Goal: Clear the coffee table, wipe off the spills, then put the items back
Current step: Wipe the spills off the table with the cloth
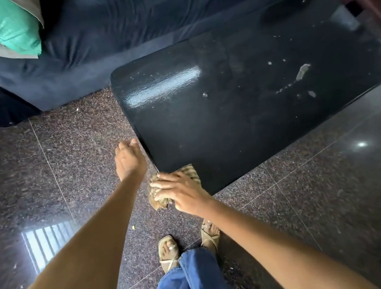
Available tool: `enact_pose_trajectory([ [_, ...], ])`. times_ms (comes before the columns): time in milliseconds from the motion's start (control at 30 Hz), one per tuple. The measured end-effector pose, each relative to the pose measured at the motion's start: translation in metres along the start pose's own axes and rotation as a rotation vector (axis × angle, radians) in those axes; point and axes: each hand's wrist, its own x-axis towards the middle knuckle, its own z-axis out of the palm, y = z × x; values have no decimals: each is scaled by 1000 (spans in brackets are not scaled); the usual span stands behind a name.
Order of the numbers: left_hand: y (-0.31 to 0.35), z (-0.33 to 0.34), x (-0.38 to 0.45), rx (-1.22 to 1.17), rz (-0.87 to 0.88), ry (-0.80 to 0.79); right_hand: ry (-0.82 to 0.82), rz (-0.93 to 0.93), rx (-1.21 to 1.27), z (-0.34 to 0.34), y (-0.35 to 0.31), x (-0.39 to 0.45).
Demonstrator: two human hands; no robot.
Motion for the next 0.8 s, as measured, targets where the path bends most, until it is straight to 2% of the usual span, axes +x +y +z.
enact_pose_trajectory([
  [67,4,-1,-1,-12,-8,17,52,33,134,-22,7,11],
  [167,13,-5,-1,-25,4,47,409,231,182,-57,39,34],
  [200,13,-6,-1,-18,12,45,466,328,189,-63,52,38],
  [267,15,-6,-2,-12,24,39,450,474,156,-62,68,39],
  [300,16,-6,-3,-12,28,31,452,487,115,-54,66,37],
  [367,12,-5,-1,-2,30,14,480,440,64,-27,45,31],
  [467,5,-5,-3,17,20,-4,504,377,142,15,-3,13],
  [633,7,-10,-2,47,71,40,295,128,99,41,-35,-3],
  [700,12,-11,1,45,82,44,330,156,152,27,-33,4],
  [800,17,-10,4,50,70,22,505,218,174,-10,-6,18],
])
